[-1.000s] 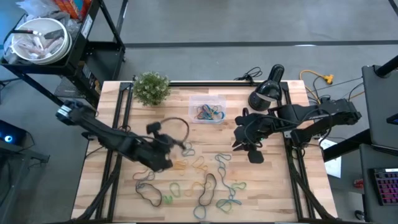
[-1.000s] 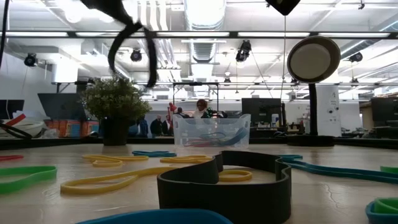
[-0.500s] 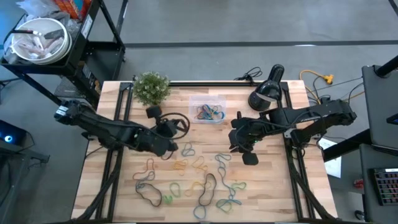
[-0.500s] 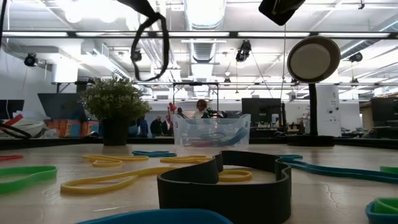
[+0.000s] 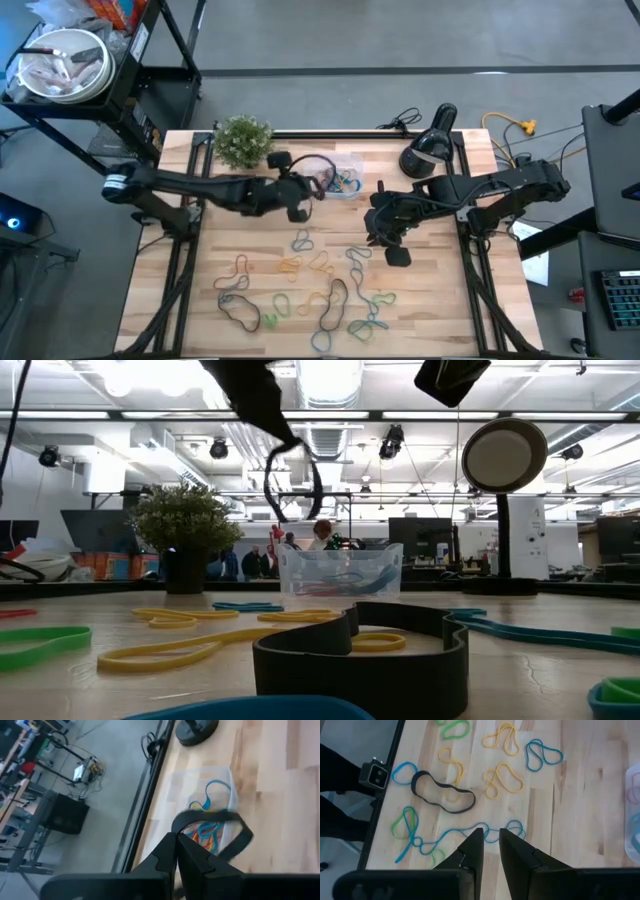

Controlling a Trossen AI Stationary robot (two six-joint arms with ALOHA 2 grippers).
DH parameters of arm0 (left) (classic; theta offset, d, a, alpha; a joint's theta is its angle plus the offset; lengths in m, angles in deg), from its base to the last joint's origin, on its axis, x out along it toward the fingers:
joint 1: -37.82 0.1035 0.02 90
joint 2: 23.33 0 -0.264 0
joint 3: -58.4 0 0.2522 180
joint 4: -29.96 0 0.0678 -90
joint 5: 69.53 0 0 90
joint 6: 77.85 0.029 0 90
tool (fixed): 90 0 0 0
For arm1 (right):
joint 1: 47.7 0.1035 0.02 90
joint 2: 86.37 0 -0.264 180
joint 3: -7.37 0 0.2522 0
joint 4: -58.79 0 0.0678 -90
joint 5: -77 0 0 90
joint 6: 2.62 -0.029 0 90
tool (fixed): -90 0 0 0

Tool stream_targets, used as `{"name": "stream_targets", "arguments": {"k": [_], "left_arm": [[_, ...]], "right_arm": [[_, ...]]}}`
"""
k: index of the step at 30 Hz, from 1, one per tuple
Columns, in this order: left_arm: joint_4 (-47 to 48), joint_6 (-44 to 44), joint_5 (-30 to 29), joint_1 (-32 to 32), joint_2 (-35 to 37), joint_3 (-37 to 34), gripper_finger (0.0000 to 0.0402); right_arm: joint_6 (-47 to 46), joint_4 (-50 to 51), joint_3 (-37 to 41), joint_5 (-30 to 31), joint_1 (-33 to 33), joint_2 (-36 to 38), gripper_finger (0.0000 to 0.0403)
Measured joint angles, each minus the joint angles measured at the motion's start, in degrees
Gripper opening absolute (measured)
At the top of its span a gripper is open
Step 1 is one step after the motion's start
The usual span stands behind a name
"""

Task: Pick and place rubber bands into bin
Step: Put the black rubberband into the transparent bin

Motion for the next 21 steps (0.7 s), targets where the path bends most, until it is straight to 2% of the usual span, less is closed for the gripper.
{"name": "stream_targets", "arguments": {"k": [10, 21], "left_arm": [[-5.58, 6.12, 8.14, 8.44, -7.1, 1.63, 0.0], [-13.14, 7.77, 8.04, 13.12, -14.28, 2.01, 0.0]], "right_arm": [[-1.55, -1.15, 0.0, 0.06, 0.01, -0.11, 0.0057], [-1.57, -3.39, 0.0, 0.19, 0.0, -0.24, 0.0056]]}}
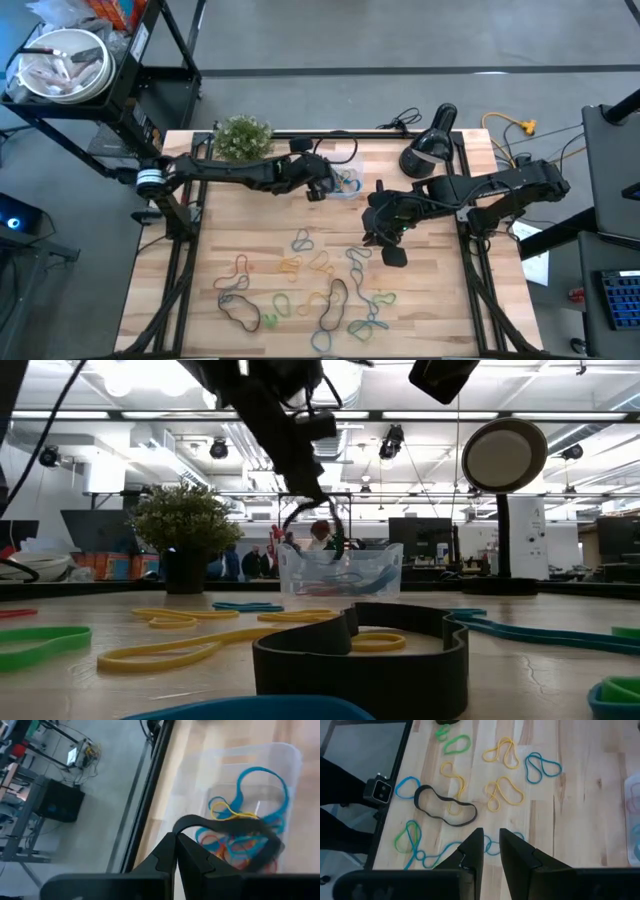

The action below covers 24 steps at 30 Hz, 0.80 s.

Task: Pick and place rubber bands into bin
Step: Put the black rubberband into the transparent bin

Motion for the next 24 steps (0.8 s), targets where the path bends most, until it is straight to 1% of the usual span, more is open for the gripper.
{"name": "stream_targets", "arguments": {"k": [7, 18, 21, 24], "left_arm": [[-0.59, 0.81, -1.35, 0.54, -4.22, 0.2, 0.0], [-2.46, 1.33, -1.38, 0.54, -4.46, 0.31, 0.0], [-2.95, 1.33, -0.56, 0.56, -4.44, 0.21, 0.0], [-3.39, 1.85, 1.71, 0.56, -4.44, 0.07, 0.0]], "right_arm": [[-1.06, -0.73, 0.04, -0.01, 0.0, -0.01, 0.0056], [-0.66, -0.81, 0.07, 1.06, -0.02, -0.02, 0.0056], [-0.37, -0.86, 0.09, 1.06, 0.0, -0.02, 0.0056], [-0.29, -0.9, 0.09, 1.06, -0.02, -0.02, 0.0056]]}}
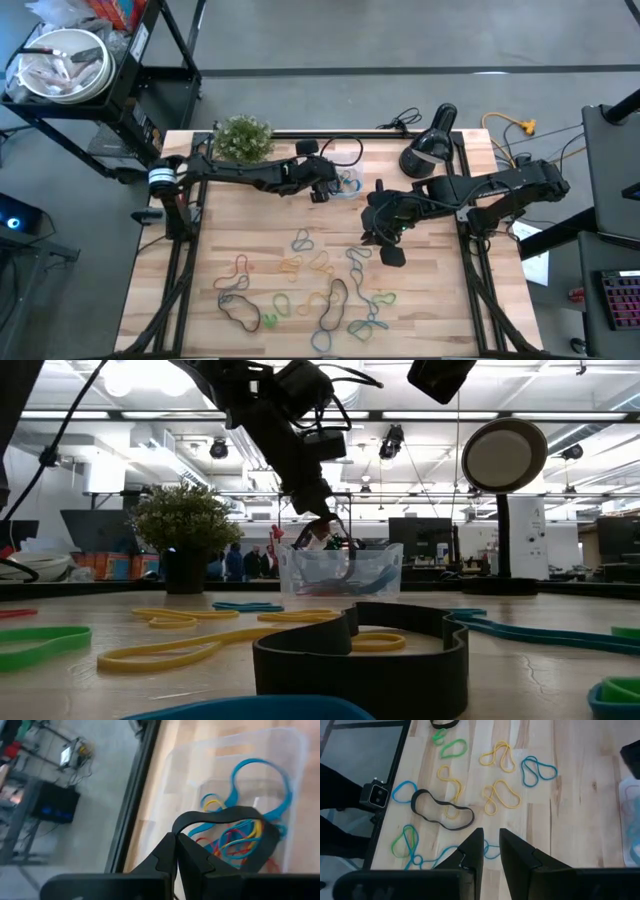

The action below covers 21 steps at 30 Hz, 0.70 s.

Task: Pick and place rubber bands into bin
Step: Put the black rubberband into the transparent bin

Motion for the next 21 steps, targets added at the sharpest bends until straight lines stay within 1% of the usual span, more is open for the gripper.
{"name": "stream_targets", "arguments": {"k": [4, 9, 18, 21], "left_arm": [[-0.01, 0.86, 1.33, 0.0, 0.0, -0.04, 0.0], [-0.05, 0.86, 1.33, 0.02, 0.0, -0.04, 0.0], [-0.45, 0.96, 1.55, 0.04, 0.04, -0.11, 0.0], [-0.71, 0.97, 1.55, 0.04, 0.07, -0.2, 0.001]], "right_arm": [[0.67, -0.04, 0.0, 0.02, 0.02, 0.0, 0.0056], [0.86, -0.04, 0.02, 1.23, 0.02, 0.0, 0.0057], [0.48, -0.04, 0.04, 1.33, 0.01, -0.01, 0.0057], [0.39, -0.04, 0.07, 1.33, 0.02, -0.02, 0.0057]]}}
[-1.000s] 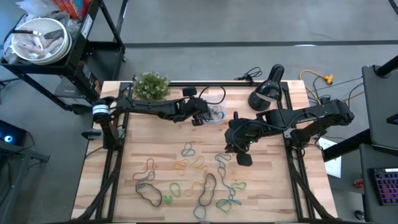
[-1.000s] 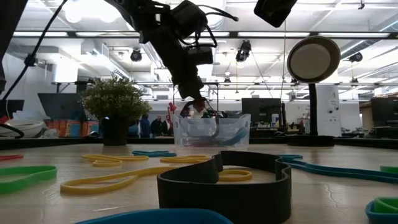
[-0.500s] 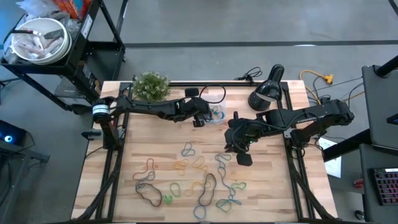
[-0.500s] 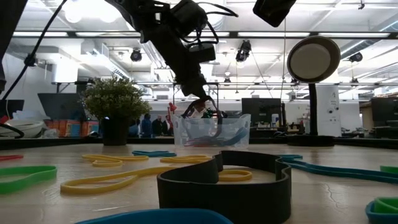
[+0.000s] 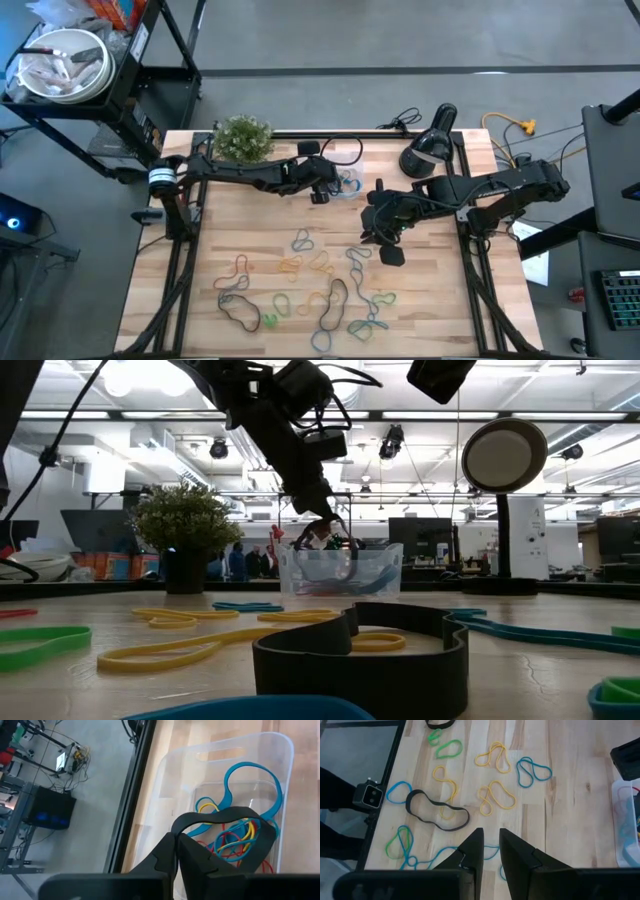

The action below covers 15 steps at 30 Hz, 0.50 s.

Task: Pick and place rubber bands into bin
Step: Put the black rubberband into the transparent bin

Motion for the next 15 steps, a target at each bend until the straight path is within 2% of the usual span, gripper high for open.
{"name": "stream_targets", "arguments": {"k": [8, 15], "left_arm": [[-0.58, -0.12, -0.75, 0.07, 0.0, -0.06, 0.0079], [-0.9, -0.17, -1.85, 0.16, 0.01, -0.02, 0.0097]], "right_arm": [[-0.05, -0.01, 0.02, 0.0, 0.0, 0.0, 0.0057], [-0.01, 0.0, 0.02, 0.02, 0.0, 0.0, 0.0057]]}}
